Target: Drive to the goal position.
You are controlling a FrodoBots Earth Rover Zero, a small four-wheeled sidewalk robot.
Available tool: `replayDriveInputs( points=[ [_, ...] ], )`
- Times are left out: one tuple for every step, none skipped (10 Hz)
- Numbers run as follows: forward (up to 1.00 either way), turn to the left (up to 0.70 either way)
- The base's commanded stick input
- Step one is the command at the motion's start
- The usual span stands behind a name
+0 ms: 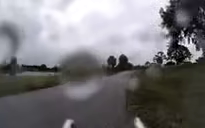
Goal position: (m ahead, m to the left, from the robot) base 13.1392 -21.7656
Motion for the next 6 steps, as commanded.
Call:
replayDriveInputs(
  points=[
    [0.7, 0.0],
    [0.7, 0.0],
    [0.7, 0.0],
    [0.7, 0.0],
    [0.7, -0.08],
    [0.7, -0.27]
  ],
)
